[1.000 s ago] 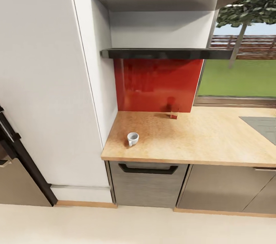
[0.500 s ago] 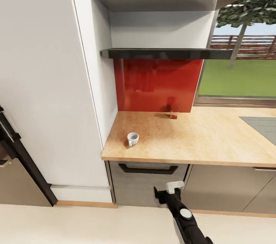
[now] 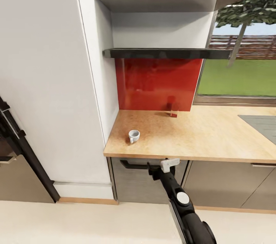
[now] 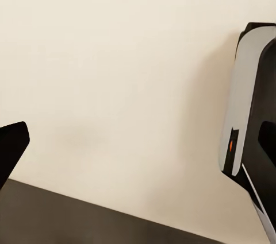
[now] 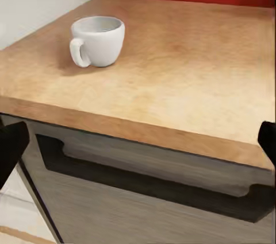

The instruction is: Set up a coffee station on the kitchen countertop: keep the coffee maker on the countertop, move the bottle of coffee from the kitchen shelf to the counter next to the coffee maker, place a paper coffee filter on top of the coffee maker, put the saucer next to the coffee maker with the coffee cup on the saucer, and place the electric kettle next to the coffee maker.

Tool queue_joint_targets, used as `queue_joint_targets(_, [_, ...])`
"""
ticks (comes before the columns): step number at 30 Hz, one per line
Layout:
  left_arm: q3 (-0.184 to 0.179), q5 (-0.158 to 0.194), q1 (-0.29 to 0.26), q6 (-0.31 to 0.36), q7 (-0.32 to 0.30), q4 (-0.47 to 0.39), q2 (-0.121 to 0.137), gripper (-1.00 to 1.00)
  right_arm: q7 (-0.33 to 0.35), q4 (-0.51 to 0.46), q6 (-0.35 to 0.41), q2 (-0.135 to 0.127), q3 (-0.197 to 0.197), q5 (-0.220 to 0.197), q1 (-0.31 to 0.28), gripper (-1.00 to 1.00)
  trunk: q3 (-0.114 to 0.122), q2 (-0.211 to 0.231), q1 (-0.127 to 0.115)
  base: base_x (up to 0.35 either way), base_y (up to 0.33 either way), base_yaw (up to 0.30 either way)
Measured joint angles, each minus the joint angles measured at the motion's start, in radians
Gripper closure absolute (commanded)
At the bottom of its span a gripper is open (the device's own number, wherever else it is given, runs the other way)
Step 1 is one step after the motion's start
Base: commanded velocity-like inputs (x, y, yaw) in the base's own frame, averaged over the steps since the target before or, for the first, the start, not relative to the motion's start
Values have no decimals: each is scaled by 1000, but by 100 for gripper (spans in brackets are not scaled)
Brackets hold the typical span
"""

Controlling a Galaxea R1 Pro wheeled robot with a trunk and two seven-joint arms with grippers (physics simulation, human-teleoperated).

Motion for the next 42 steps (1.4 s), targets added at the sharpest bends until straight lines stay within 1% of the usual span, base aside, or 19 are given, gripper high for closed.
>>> queue_joint_targets(1, [0,-1,0,0,0,0,0,-100,0,-29,2,0,3,-15,0,-100,0,0,0,-4,1,0])
queue_joint_targets(2, [-1,-2,1,0,0,0,0,-100,-1,-55,4,0,5,-45,-1,-100,0,0,0,-2,1,0])
queue_joint_targets(4, [-2,-4,1,0,-1,1,0,-100,-4,-95,11,0,8,-126,-5,-100,0,0,0,-1,0,0])
queue_joint_targets(5, [-4,-5,1,1,-1,2,-1,-100,-10,-111,27,0,9,-183,-18,-100,0,0,0,0,0,0])
queue_joint_targets(7, [-6,-5,1,2,-1,2,-1,-100,-34,-120,70,0,10,-227,-55,-100,0,0,0,0,0,0])
queue_joint_targets(11, [-7,-7,1,5,-1,2,-2,-100,-150,-119,232,1,12,-256,-184,-100,0,0,0,0,0,0])
queue_joint_targets(12, [-7,-7,1,5,-1,2,-2,-100,-162,-118,255,1,12,-257,-204,-100,0,0,0,0,0,0])
queue_joint_targets(15, [-9,-8,1,9,-1,2,-3,-100,-202,-108,383,1,13,-259,-323,-100,0,0,0,0,0,0])
queue_joint_targets(16, [-9,-7,1,11,0,2,-4,-100,-220,-86,446,1,14,-259,-382,-100,0,0,0,0,0,0])
queue_joint_targets(17, [-9,-7,1,12,0,2,-4,-100,-236,-66,487,1,13,-259,-422,-100,0,0,0,0,0,0])
queue_joint_targets(18, [-9,-7,2,13,0,3,-4,-100,-255,-46,522,1,13,-259,-454,-100,0,0,0,0,0,0])
queue_joint_targets(20, [-10,-8,3,13,-1,3,-4,-100,-307,-7,565,1,13,-259,-492,-100,0,0,0,0,0,0])
queue_joint_targets(21, [-10,-8,3,13,-1,3,-3,-100,-325,2,571,1,13,-260,-498,-100,0,0,0,0,0,0])
queue_joint_targets(24, [-11,-8,3,13,-1,3,-4,-100,-434,41,591,1,12,-264,-515,-100,0,0,0,0,0,0])
queue_joint_targets(26, [-12,-8,3,13,-1,3,-6,-100,-467,48,598,1,11,-284,-518,-100,0,0,0,0,0,0])
queue_joint_targets(30, [-12,-8,3,14,-1,3,-8,-100,-486,72,649,1,12,-388,-519,-100,0,0,0,9,0,0])
queue_joint_targets(32, [-12,-7,3,14,0,3,-9,-100,-488,113,675,1,13,-435,-519,-100,0,0,0,191,74,0])
queue_joint_targets(36, [-11,-6,3,14,1,3,-9,-100,-489,148,682,1,12,-450,-520,-100,0,0,0,256,176,0])
queue_joint_targets(42, [-9,-6,3,14,1,3,-9,-100,-490,167,684,1,12,-453,-520,-100,0,0,0,274,224,0])
